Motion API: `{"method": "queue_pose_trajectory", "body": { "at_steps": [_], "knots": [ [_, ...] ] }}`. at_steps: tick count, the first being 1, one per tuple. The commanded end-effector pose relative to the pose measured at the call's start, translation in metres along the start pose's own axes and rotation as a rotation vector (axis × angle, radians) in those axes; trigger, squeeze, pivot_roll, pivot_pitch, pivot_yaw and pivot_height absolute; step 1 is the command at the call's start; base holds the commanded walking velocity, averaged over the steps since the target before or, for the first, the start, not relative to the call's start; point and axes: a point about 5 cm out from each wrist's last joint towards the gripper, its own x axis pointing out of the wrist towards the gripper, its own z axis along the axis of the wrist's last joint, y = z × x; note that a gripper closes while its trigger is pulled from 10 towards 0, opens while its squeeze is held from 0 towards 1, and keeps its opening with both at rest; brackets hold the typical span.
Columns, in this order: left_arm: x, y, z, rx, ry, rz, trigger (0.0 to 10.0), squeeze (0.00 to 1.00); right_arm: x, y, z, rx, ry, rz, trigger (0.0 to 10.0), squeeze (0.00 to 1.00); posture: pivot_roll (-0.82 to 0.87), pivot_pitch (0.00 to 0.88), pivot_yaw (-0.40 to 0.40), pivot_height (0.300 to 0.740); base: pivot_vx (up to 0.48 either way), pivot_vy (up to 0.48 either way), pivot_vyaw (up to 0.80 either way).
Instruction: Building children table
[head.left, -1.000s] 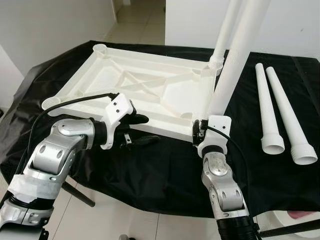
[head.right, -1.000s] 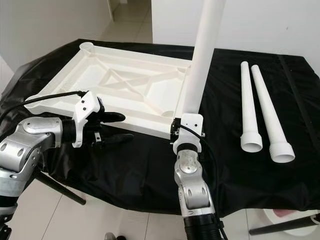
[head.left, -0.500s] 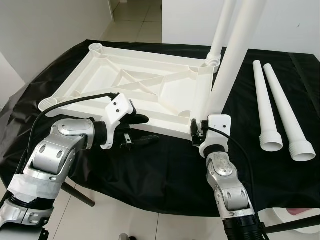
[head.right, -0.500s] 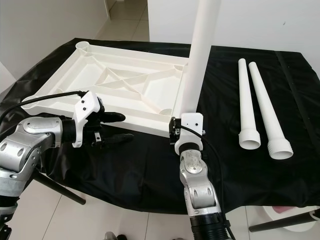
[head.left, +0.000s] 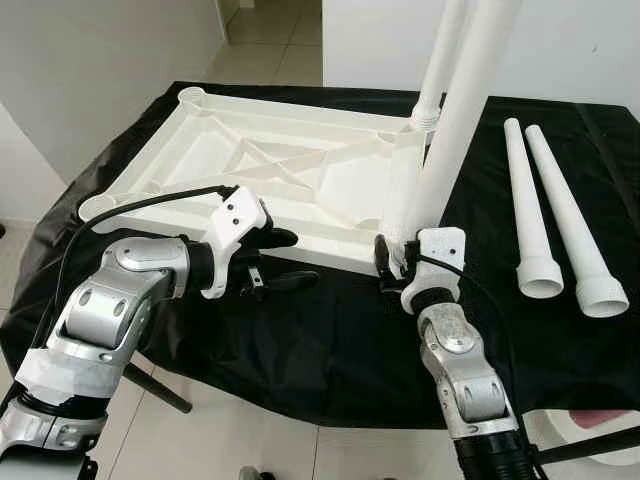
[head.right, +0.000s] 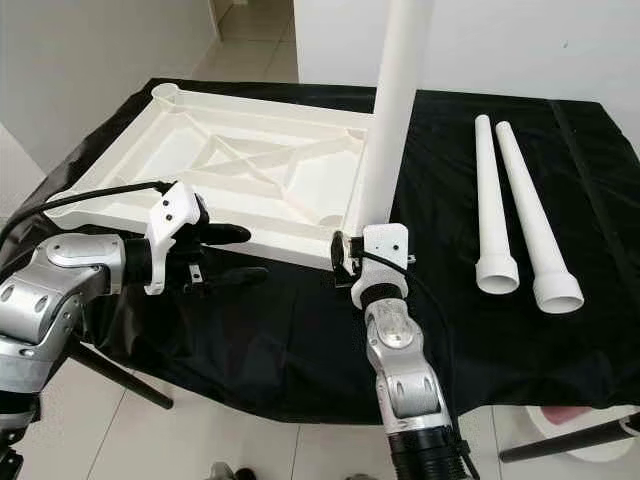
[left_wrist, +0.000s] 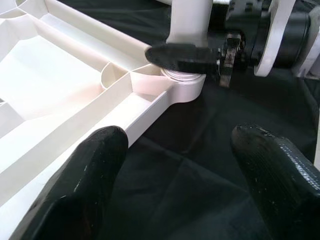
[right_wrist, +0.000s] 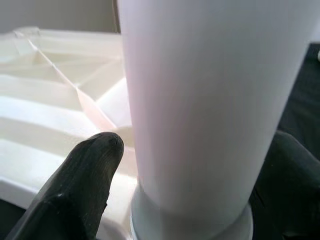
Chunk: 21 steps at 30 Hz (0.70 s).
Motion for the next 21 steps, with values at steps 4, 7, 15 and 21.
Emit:
{"method": "queue_pose_trajectory", "body": {
  "at_steps": [4, 7, 15, 21],
  "knots": [
    [-0.001, 0.003, 0.0, 0.001, 0.001, 0.039, 10.0, 0.0, 0.003, -0.005, 0.011, -0.007, -0.047, 0.001, 10.0, 0.0, -0.08, 0.133, 0.094, 0.74, 0.0, 0.0, 0.0],
    [-0.001, 0.003, 0.0, 0.0, 0.001, 0.039, 10.0, 0.0, 0.004, -0.009, 0.012, -0.011, -0.051, 0.006, 10.0, 0.0, -0.08, 0.133, 0.094, 0.74, 0.0, 0.0, 0.0],
    [-0.002, 0.003, 0.001, 0.002, 0.0, 0.037, 10.0, 0.0, 0.001, -0.024, 0.017, -0.033, -0.04, 0.159, 10.0, 0.0, -0.09, 0.136, 0.097, 0.74, 0.0, 0.0, 0.0],
    [0.0, 0.004, 0.005, 0.011, -0.009, 0.035, 10.0, 0.0, 0.001, -0.031, 0.02, -0.053, -0.026, 0.25, 10.0, 0.0, -0.09, 0.136, 0.097, 0.74, 0.0, 0.0, 0.0]
  ]
}}
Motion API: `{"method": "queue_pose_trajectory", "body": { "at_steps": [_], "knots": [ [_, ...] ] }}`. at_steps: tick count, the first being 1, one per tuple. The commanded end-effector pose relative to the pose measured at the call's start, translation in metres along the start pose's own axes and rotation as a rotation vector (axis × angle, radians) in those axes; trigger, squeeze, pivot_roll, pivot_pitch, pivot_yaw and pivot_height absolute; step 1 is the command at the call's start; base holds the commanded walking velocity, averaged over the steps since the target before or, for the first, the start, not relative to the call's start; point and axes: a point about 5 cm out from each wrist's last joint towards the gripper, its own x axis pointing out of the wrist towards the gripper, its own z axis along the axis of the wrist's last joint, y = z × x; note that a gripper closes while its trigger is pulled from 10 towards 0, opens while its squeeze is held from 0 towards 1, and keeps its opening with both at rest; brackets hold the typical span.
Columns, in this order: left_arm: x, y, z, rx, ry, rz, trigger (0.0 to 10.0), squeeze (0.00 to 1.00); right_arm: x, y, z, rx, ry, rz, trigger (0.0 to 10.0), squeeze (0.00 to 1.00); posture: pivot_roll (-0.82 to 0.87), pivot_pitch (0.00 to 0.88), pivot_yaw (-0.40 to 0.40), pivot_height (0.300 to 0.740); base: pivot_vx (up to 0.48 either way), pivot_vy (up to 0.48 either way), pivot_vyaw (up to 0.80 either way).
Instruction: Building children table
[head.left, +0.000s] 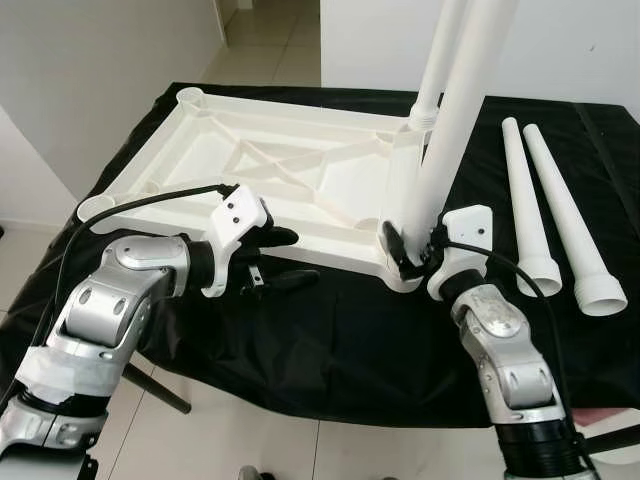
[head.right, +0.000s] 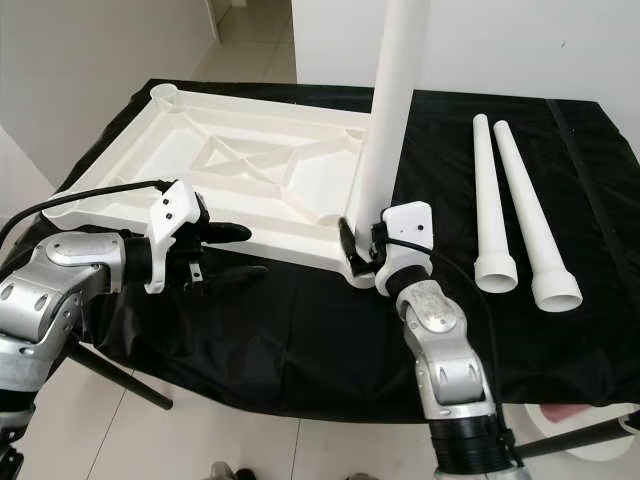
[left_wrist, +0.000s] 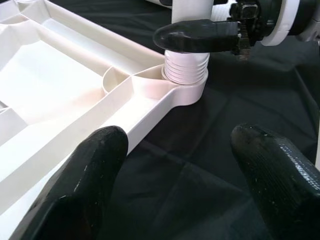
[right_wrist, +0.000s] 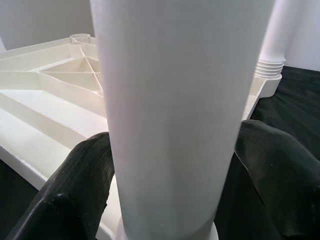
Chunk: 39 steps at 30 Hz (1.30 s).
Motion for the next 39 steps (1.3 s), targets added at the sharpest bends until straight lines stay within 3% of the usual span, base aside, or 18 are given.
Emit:
{"method": "queue_pose_trajectory", "body": {
  "at_steps": [1, 7, 11, 19, 20, 38, 39],
  "knots": [
    [0.0, 0.003, 0.002, 0.001, -0.007, 0.033, 10.0, 0.0, 0.001, -0.002, 0.003, 0.017, 0.0, 0.041, 10.0, 0.0, -0.09, 0.136, 0.097, 0.74, 0.0, 0.0, 0.0],
    [0.002, 0.004, 0.007, 0.01, -0.021, 0.031, 10.0, 0.0, 0.006, -0.011, 0.004, 0.02, 0.026, 0.197, 10.0, 0.0, -0.09, 0.131, 0.097, 0.74, 0.0, 0.0, 0.0],
    [0.005, 0.005, 0.008, 0.012, -0.026, 0.035, 10.0, 0.0, 0.01, -0.019, 0.003, -0.005, 0.046, 0.239, 10.0, 0.0, -0.09, 0.13, 0.096, 0.74, 0.0, 0.0, 0.0],
    [0.012, 0.008, 0.012, 0.006, -0.054, 0.047, 10.0, 0.0, 0.012, -0.018, 0.003, 0.023, 0.078, 0.38, 10.0, 0.0, -0.09, 0.13, 0.096, 0.74, 0.0, 0.0, 0.0],
    [0.015, 0.008, 0.012, 0.005, -0.063, 0.041, 10.0, 0.0, 0.013, -0.018, 0.002, 0.004, 0.092, 0.452, 10.0, 0.0, -0.1, 0.122, 0.093, 0.74, 0.0, 0.0, 0.0],
    [0.023, 0.007, 0.011, -0.021, -0.089, 0.059, 10.0, 0.0, 0.032, -0.022, -0.004, -0.013, 0.128, 0.564, 10.0, 0.0, -0.09, 0.122, 0.084, 0.74, 0.0, 0.0, 0.0],
    [0.022, 0.007, 0.011, -0.022, -0.09, 0.061, 10.0, 0.0, 0.032, -0.023, -0.005, -0.009, 0.131, 0.564, 7.3, 0.0, -0.09, 0.122, 0.084, 0.74, 0.0, 0.0, 0.0]
  ]
}}
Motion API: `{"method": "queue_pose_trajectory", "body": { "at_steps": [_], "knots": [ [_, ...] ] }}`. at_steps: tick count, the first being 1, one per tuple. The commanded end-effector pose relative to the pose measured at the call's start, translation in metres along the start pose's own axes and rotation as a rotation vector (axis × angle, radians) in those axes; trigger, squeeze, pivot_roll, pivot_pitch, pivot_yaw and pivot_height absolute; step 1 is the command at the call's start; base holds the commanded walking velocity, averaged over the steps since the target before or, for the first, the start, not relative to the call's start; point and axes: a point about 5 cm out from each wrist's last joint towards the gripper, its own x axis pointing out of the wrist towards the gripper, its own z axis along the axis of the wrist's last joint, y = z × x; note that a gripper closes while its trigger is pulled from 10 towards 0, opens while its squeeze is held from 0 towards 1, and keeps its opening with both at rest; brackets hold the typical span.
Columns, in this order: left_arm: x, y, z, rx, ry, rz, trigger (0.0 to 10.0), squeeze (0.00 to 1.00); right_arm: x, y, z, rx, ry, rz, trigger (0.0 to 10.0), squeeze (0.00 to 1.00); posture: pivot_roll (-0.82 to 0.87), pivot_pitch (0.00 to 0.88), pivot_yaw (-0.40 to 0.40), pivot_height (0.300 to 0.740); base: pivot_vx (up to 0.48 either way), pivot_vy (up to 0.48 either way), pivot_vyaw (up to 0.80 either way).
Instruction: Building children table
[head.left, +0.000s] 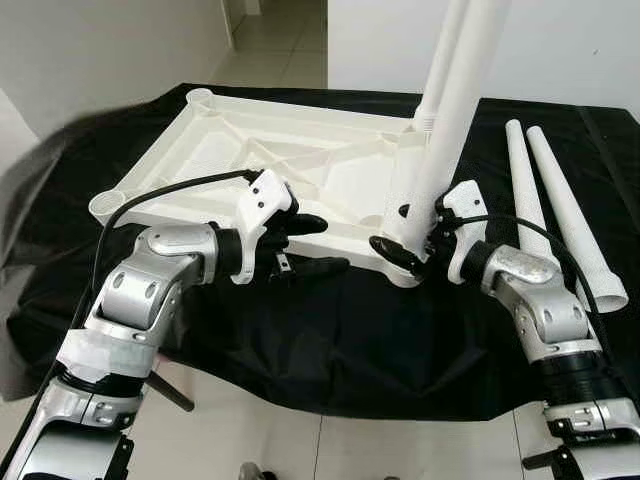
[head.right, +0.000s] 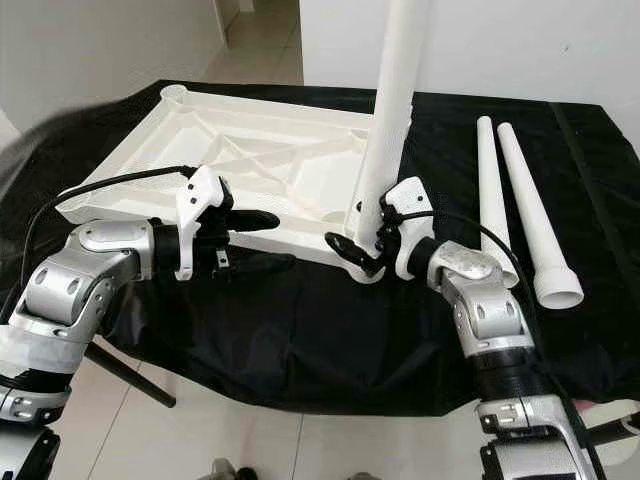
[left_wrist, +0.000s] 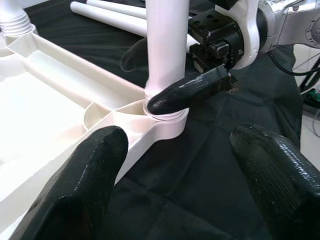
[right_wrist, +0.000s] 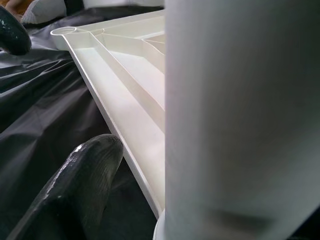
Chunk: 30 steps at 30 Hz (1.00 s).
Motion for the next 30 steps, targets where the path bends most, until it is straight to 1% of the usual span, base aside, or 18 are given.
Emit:
{"method": "queue_pose_trajectory", "body": {
  "at_steps": [1, 2, 3, 4, 5, 13, 15, 18, 19, 22, 24, 25, 26, 27, 29, 30],
  "knots": [
    [-0.002, 0.004, -0.002, 0.001, 0.005, 0.1, 10.0, 0.0, 0.005, 0.002, -0.002, 0.002, 0.013, 0.032, 6.0, 0.0, -0.09, 0.122, 0.085, 0.74, 0.0, 0.0, 0.0],
    [-0.002, 0.004, -0.002, 0.001, 0.004, 0.101, 10.0, 0.0, 0.005, 0.001, -0.003, 0.006, 0.015, 0.034, 2.7, 0.0, -0.09, 0.122, 0.085, 0.74, 0.0, 0.0, 0.0],
    [-0.002, 0.004, -0.002, 0.001, 0.004, 0.101, 10.0, 0.0, 0.005, 0.001, -0.003, 0.006, 0.015, 0.034, 2.7, 0.0, -0.09, 0.122, 0.085, 0.74, 0.0, 0.0, 0.0],
    [-0.002, 0.004, -0.001, 0.001, 0.002, 0.102, 10.0, 0.0, 0.006, 0.001, -0.004, 0.011, 0.018, 0.035, 1.9, 0.0, -0.09, 0.122, 0.085, 0.74, 0.0, 0.0, 0.0],
    [-0.002, 0.004, -0.001, 0.0, 0.002, 0.103, 10.0, 0.0, 0.006, 0.002, -0.005, 0.016, 0.018, 0.036, 0.0, 0.0, -0.09, 0.122, 0.085, 0.74, 0.0, 0.0, 0.0],
    [-0.002, 0.003, -0.002, -0.002, 0.001, 0.104, 10.0, 0.0, 0.007, 0.005, -0.009, 0.043, 0.011, 0.044, 0.0, 0.0, -0.09, 0.124, 0.085, 0.74, 0.0, 0.0, 0.0],
    [-0.003, 0.003, -0.002, -0.002, 0.003, 0.105, 10.0, 0.0, 0.006, 0.009, -0.015, 0.058, 0.023, 0.032, 0.0, 0.0, -0.09, 0.128, 0.085, 0.74, 0.0, 0.0, 0.0],
    [-0.003, 0.003, -0.002, -0.002, 0.004, 0.105, 10.0, 0.0, 0.006, 0.01, -0.018, 0.062, 0.031, 0.022, 0.0, 0.0, -0.09, 0.128, 0.085, 0.74, 0.0, 0.0, 0.0],
    [-0.003, 0.003, -0.002, -0.001, 0.005, 0.105, 10.0, 0.0, 0.006, 0.012, -0.024, 0.062, 0.062, -0.013, 0.0, 0.0, -0.09, 0.13, 0.086, 0.74, 0.0, 0.0, 0.0],
    [-0.003, 0.003, -0.002, -0.002, 0.006, 0.105, 10.0, 0.0, 0.006, 0.013, -0.031, 0.06, 0.093, -0.046, 0.0, 0.0, -0.09, 0.13, 0.086, 0.74, 0.0, 0.0, 0.0],
    [-0.004, 0.003, -0.002, -0.002, 0.008, 0.106, 10.0, 0.0, 0.007, 0.015, -0.044, 0.068, 0.151, -0.149, 0.0, 0.0, -0.09, 0.133, 0.086, 0.74, 0.0, 0.0, 0.0],
    [-0.004, 0.003, -0.002, -0.002, 0.008, 0.106, 10.0, 0.0, 0.007, 0.015, -0.044, 0.068, 0.151, -0.149, 0.0, 0.0, -0.09, 0.133, 0.086, 0.74, 0.0, 0.0, 0.0],
    [-0.005, 0.003, -0.003, -0.003, 0.009, 0.107, 10.0, 0.0, 0.006, 0.015, -0.051, 0.083, 0.179, -0.224, 0.0, 0.0, -0.09, 0.133, 0.085, 0.74, 0.0, 0.0, 0.0],
    [-0.005, 0.003, -0.003, -0.003, 0.009, 0.107, 10.0, 0.0, 0.006, 0.015, -0.051, 0.083, 0.179, -0.224, 0.0, 0.0, -0.09, 0.133, 0.085, 0.74, 0.0, 0.0, 0.0],
    [-0.006, 0.003, -0.003, -0.004, 0.011, 0.108, 10.0, 0.0, 0.004, 0.016, -0.058, 0.11, 0.21, -0.311, 0.0, 0.0, -0.09, 0.133, 0.085, 0.74, 0.0, 0.0, 0.0],
    [-0.006, 0.003, -0.003, -0.004, 0.011, 0.108, 10.0, 0.0, 0.004, 0.016, -0.058, 0.11, 0.21, -0.311, 0.0, 0.0, -0.09, 0.133, 0.085, 0.74, 0.0, 0.0, 0.0]
  ]
}}
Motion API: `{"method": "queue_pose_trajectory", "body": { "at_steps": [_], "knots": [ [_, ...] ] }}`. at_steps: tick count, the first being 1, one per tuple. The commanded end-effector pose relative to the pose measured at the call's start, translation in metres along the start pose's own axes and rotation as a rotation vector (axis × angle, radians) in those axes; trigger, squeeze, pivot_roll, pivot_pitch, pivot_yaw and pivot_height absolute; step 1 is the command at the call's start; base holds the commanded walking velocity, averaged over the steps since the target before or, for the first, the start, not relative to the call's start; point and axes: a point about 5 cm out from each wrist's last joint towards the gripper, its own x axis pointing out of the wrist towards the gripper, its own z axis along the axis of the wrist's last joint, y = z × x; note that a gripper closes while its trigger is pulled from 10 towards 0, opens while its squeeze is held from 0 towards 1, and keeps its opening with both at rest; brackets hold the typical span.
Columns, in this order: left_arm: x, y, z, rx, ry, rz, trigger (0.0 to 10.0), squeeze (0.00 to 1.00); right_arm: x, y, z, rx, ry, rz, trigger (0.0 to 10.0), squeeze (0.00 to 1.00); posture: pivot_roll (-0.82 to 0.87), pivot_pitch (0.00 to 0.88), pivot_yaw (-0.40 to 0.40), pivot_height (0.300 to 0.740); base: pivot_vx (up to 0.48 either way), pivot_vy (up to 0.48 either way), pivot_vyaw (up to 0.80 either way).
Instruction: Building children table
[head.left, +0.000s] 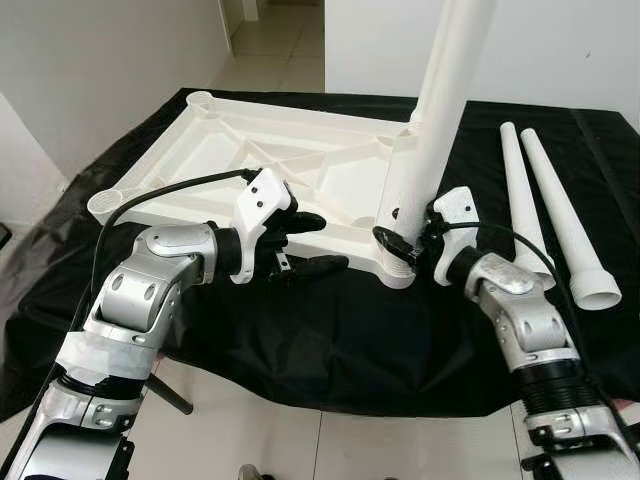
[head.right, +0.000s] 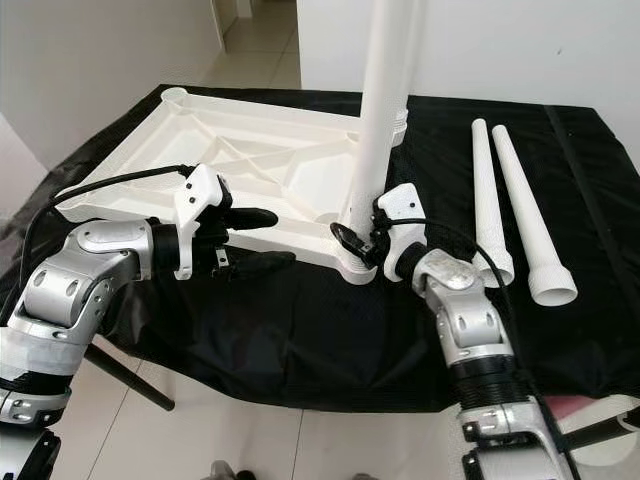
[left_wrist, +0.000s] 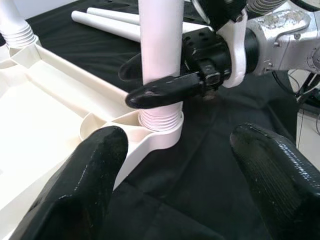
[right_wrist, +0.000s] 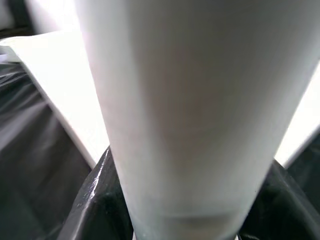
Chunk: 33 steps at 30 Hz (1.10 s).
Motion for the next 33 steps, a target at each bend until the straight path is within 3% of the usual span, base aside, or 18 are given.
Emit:
{"method": "queue_pose_trajectory", "body": {
  "at_steps": [1, 4, 7, 15, 19, 24, 28, 29, 30, 31, 32, 33],
  "knots": [
    [-0.004, 0.004, -0.004, -0.013, 0.015, 0.101, 10.0, 0.0, -0.008, 0.002, -0.043, 0.056, 0.21, -0.092, 0.0, 0.0, -0.09, 0.133, 0.085, 0.74, 0.0, 0.0, 0.0],
    [-0.005, 0.005, -0.004, -0.013, 0.015, 0.102, 10.0, 0.0, -0.01, 0.003, -0.047, 0.066, 0.222, -0.142, 0.0, 0.0, -0.09, 0.133, 0.085, 0.74, 0.0, 0.0, 0.0],
    [-0.005, 0.004, -0.005, -0.013, 0.018, 0.101, 10.0, 0.0, -0.016, 0.009, -0.057, 0.13, 0.269, -0.321, 0.0, 0.0, -0.09, 0.133, 0.085, 0.74, 0.0, 0.0, 0.0],
    [-0.006, 0.005, -0.004, -0.013, 0.022, 0.097, 10.0, 0.0, -0.021, 0.02, -0.062, 0.194, 0.29, -0.498, 0.0, 0.0, -0.09, 0.137, 0.089, 0.74, 0.0, 0.0, 0.0],
    [-0.005, 0.004, -0.005, -0.014, 0.022, 0.093, 10.0, 0.0, -0.027, 0.028, -0.065, 0.208, 0.315, -0.694, 0.0, 0.0, -0.1, 0.138, 0.092, 0.74, 0.0, 0.0, 0.0],
    [-0.006, 0.004, -0.005, -0.015, 0.023, 0.092, 10.0, 0.0, -0.029, 0.032, -0.062, 0.2, 0.319, -0.795, 0.0, 0.0, -0.1, 0.138, 0.092, 0.74, 0.0, 0.0, 0.0],
    [-0.006, 0.004, -0.005, -0.014, 0.024, 0.093, 10.0, 0.0, -0.028, 0.034, -0.061, 0.194, 0.311, -0.803, 0.0, 0.0, -0.1, 0.138, 0.092, 0.74, 0.0, 0.0, 0.0],
    [-0.007, 0.004, -0.005, -0.014, 0.025, 0.094, 10.0, 0.0, -0.026, 0.038, -0.058, 0.178, 0.297, -0.786, 3.5, 0.0, -0.1, 0.138, 0.092, 0.74, 0.0, 0.0, 0.0],
    [-0.007, 0.004, -0.005, -0.014, 0.026, 0.095, 10.0, 0.0, -0.023, 0.04, -0.055, 0.177, 0.278, -0.768, 10.0, 0.0, -0.1, 0.138, 0.092, 0.74, 0.0, 0.0, 0.0],
    [-0.007, 0.004, -0.005, -0.014, 0.026, 0.095, 10.0, 0.0, -0.023, 0.04, -0.055, 0.177, 0.278, -0.768, 10.0, 0.0, -0.1, 0.138, 0.092, 0.74, 0.0, 0.0, 0.0],
    [-0.007, 0.004, -0.005, -0.014, 0.027, 0.095, 10.0, 0.0, -0.021, 0.041, -0.052, 0.173, 0.257, -0.754, 10.0, 1.0, -0.1, 0.138, 0.092, 0.74, 0.0, 0.0, 0.0],
    [-0.007, 0.004, -0.005, -0.014, 0.027, 0.095, 10.0, 0.0, -0.021, 0.041, -0.052, 0.173, 0.257, -0.754, 10.0, 1.0, -0.1, 0.138, 0.092, 0.74, 0.0, 0.0, 0.0]
  ]
}}
